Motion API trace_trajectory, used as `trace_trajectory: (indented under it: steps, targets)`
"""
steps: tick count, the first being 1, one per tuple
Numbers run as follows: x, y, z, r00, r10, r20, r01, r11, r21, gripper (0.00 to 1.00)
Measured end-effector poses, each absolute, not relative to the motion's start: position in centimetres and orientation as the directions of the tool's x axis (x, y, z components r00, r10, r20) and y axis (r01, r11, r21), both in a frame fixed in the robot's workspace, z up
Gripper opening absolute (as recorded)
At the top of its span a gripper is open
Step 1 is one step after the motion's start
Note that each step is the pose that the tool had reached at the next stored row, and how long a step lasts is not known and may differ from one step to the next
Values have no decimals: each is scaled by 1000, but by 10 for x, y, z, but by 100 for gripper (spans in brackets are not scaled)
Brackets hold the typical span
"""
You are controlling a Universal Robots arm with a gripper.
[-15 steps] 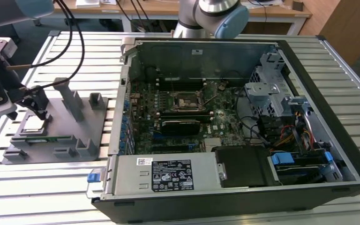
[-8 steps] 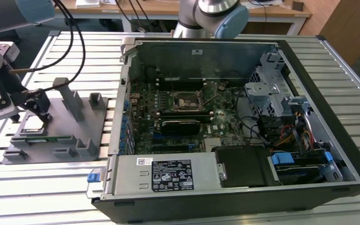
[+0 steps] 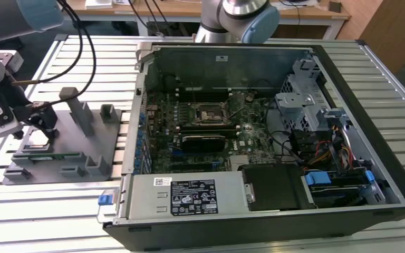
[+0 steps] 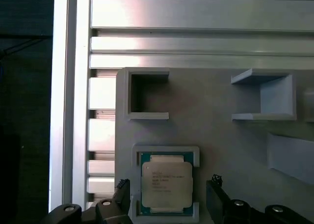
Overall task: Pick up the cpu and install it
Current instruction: 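Pick up the cpu and move it towards the insertion slot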
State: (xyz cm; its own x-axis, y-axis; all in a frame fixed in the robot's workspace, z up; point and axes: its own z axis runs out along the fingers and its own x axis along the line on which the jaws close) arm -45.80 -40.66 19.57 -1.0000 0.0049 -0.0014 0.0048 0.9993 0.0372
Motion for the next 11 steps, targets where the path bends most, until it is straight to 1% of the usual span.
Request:
trace_trajectory:
  steps: [9,11]
  targets:
    - [-459,-406,186,-1000,7,-1,7,999,35,72]
    - [-460,-405,185,-1000,7,-1,7,999,35,70]
